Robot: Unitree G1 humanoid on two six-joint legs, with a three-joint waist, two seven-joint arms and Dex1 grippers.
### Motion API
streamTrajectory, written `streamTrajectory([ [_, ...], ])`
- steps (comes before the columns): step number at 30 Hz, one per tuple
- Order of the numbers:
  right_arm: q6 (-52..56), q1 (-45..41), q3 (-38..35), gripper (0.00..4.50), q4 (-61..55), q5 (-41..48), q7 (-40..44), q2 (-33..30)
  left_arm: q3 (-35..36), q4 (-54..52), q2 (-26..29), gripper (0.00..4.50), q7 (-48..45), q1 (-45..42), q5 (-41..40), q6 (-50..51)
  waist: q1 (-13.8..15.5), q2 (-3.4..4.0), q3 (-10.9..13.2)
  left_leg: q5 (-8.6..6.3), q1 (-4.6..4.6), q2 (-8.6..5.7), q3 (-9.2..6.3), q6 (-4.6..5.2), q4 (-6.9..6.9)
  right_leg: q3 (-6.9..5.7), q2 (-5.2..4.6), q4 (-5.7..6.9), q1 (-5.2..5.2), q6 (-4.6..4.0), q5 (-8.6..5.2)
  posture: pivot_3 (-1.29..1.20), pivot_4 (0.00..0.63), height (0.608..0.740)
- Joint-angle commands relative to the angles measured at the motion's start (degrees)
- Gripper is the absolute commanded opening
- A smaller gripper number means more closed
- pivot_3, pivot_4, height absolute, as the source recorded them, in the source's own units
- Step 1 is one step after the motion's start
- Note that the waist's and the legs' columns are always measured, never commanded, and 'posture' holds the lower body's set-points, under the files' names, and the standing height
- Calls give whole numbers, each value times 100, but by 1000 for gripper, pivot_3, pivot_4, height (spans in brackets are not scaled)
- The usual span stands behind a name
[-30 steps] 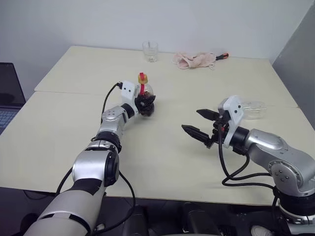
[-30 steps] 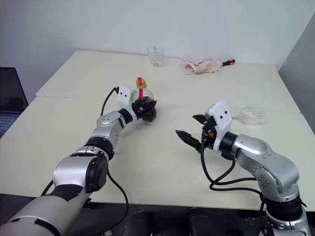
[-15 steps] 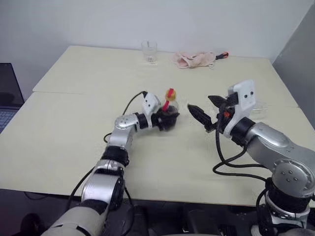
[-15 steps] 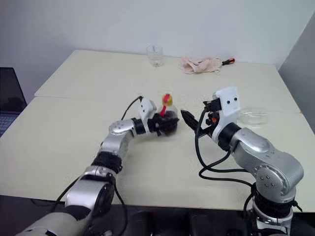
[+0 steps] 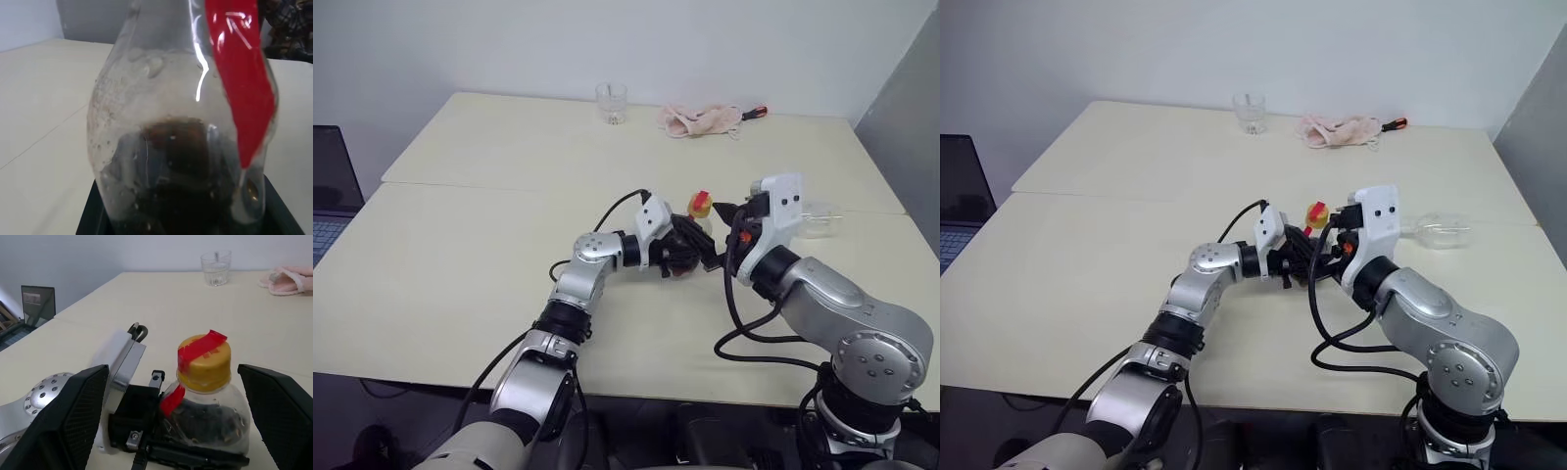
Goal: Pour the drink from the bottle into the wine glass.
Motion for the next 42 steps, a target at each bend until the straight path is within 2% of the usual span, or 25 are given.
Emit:
streamTrajectory([
  [1,-185,-98,-5,4500,-57,-62,-76,56,-12,-320,-57,1420,16,-27,-172,-62,-2,0,0,0,0,0,-1,0,0,-1,0,0,0,0,0,0,150,740],
  [9,-403,-216,-69,4500,164,-278,-135,75,-30,-493,-55,1367,-100,79,-265,-5,0,0,0,0,0,0,-4,0,0,-5,0,-2,0,1,0,0,150,740],
  [13,-444,-96,-163,4500,5,-96,142,-169,26,-468,32,1322,-353,38,-438,-42,2,0,0,0,-2,0,-4,0,-2,-6,0,-3,0,1,-1,0,150,740],
  [19,-351,153,-831,4500,-528,987,835,-1235,189,-290,394,1293,-1225,-169,-904,1,-2,2,2,0,-1,0,-5,1,-5,-8,0,-5,0,5,-4,0,150,740],
  [25,-524,262,-920,4500,-529,1761,835,-1871,101,-70,508,1293,-1810,-381,-1016,-62,-1,2,2,0,-1,-1,-10,1,-5,-7,0,-6,3,8,-8,0,150,740],
  [33,-902,12,-249,4500,-316,1664,204,-1599,35,-55,423,1277,-2031,-375,-980,-106,-10,2,2,-1,-1,-1,-15,2,-5,-1,3,-6,1,9,-9,0,150,740],
  [42,-1137,-123,108,4500,-118,1460,-484,-1319,65,-27,399,1266,-1922,-373,-949,-195,-6,3,2,0,-2,0,-14,2,-5,0,2,-7,1,9,-9,0,150,740],
])
